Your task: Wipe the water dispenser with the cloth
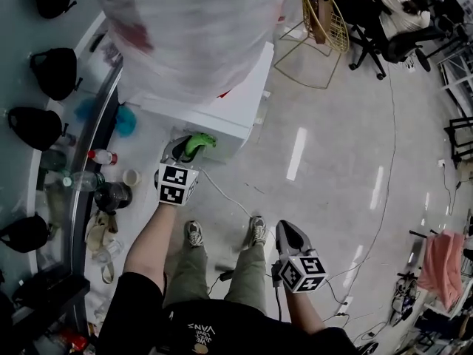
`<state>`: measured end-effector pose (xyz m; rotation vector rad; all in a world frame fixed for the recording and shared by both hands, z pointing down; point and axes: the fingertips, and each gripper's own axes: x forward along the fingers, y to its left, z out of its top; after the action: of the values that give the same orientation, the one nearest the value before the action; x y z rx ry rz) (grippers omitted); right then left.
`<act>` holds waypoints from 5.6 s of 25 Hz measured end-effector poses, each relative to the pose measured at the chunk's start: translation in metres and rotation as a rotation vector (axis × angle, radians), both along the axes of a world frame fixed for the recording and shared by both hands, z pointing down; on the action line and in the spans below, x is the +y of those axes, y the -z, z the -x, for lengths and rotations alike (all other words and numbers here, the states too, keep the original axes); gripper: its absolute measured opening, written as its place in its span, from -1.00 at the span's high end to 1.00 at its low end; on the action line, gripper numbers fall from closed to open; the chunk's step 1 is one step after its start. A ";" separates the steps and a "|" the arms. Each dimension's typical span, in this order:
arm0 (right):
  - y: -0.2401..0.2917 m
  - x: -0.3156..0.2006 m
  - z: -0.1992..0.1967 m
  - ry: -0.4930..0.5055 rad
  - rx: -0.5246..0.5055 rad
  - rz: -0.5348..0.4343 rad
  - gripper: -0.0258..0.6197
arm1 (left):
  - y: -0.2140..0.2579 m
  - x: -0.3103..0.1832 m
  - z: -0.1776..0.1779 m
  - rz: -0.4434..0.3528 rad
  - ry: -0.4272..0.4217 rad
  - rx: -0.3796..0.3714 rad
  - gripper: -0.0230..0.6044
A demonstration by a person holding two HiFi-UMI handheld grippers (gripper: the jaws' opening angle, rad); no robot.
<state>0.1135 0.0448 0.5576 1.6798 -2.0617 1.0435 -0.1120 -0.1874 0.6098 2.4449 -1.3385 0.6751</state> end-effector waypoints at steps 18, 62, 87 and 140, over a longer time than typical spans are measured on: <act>-0.010 -0.026 0.064 0.097 -0.013 0.009 0.91 | -0.010 -0.035 0.164 0.040 0.254 -0.065 0.50; -0.032 -0.016 0.051 0.116 0.013 0.066 0.91 | -0.054 -0.031 0.078 0.097 0.008 -0.144 0.51; -0.035 -0.026 0.054 0.129 0.016 0.067 0.91 | -0.056 -0.016 0.085 0.097 -0.004 -0.145 0.54; -0.054 -0.006 0.054 0.100 0.032 0.107 0.91 | -0.065 -0.036 0.187 0.159 0.289 -0.174 0.54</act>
<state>0.0599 0.0383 0.6112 1.5159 -2.0103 1.0672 -0.2985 -0.2231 0.6751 2.0540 -1.5950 0.8952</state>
